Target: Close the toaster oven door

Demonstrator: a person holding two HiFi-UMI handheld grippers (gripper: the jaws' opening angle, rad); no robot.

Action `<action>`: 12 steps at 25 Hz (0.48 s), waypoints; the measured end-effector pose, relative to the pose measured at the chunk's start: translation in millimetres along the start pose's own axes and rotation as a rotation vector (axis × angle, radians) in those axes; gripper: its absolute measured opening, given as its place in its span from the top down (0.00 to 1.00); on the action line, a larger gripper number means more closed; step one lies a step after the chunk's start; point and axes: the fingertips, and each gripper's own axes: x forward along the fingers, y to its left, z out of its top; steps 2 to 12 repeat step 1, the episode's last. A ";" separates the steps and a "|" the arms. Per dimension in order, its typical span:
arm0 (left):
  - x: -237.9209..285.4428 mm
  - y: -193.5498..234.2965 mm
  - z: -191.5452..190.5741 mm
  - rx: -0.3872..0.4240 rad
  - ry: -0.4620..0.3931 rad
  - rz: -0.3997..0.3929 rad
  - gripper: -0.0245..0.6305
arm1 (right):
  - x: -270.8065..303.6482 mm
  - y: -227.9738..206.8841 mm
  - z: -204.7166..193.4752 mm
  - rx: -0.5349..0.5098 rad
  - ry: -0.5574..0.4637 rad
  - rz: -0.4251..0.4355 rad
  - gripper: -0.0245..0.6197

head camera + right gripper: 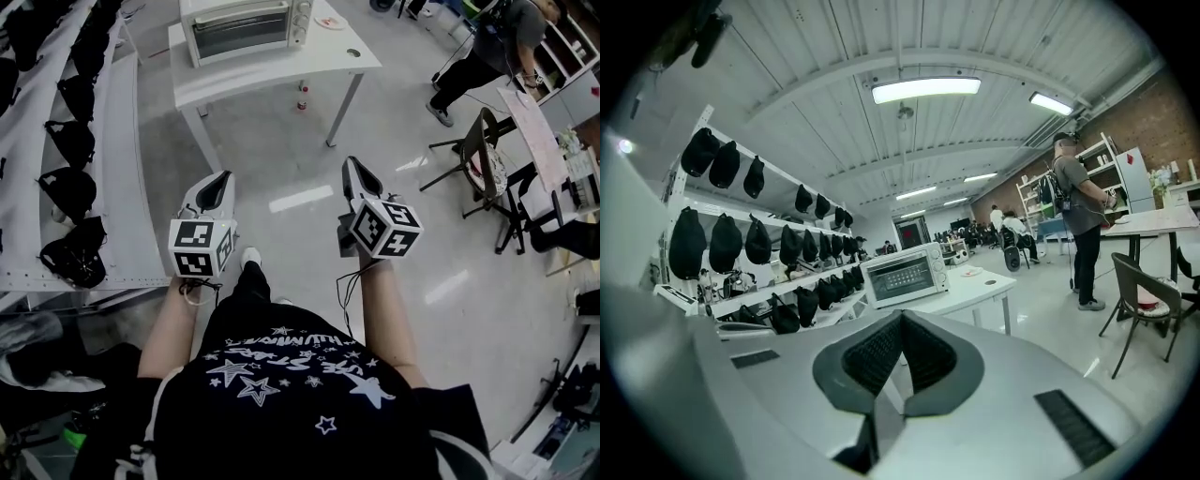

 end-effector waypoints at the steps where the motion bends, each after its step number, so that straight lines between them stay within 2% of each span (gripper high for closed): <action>1: -3.3 -3.4 -1.4 -0.001 0.001 0.004 0.93 | -5.2 -1.3 -1.8 0.001 0.002 0.001 0.96; 12: -3.3 -3.4 -1.4 -0.001 0.001 0.004 0.93 | -5.2 -1.3 -1.8 0.001 0.002 0.001 0.96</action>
